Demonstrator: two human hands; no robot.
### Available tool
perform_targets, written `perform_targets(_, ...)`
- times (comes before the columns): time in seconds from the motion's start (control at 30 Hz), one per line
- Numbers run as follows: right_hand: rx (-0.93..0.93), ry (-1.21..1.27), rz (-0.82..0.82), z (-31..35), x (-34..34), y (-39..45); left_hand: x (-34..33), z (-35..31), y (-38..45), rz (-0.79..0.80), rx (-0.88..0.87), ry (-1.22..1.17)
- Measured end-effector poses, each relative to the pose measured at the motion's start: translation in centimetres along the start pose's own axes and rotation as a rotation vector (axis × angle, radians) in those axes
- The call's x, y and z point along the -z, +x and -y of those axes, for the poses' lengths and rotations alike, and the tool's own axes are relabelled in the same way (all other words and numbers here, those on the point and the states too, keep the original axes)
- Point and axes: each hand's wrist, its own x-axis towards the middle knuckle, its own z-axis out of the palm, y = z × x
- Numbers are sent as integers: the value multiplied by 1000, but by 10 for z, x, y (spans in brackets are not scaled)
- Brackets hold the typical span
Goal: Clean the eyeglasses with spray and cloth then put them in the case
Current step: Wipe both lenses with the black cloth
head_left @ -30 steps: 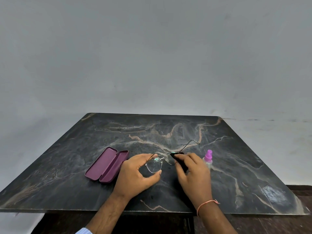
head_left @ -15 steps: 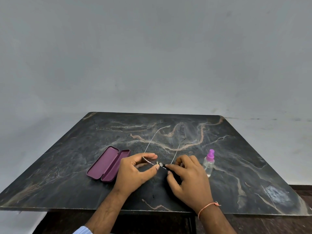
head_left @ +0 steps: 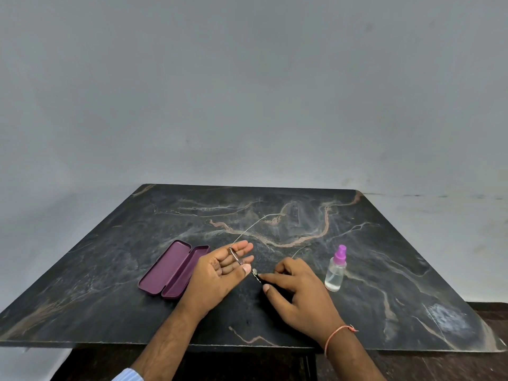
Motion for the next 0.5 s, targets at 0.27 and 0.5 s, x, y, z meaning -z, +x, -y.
perform_targets(0.27, -14, 0, 31, -2, -3, 4, -1, 1, 0, 9, -29, 11)
perform_targets(0.5, -24, -35, 39, -2, -3, 4, 0, 0, -2, 27, -27, 50)
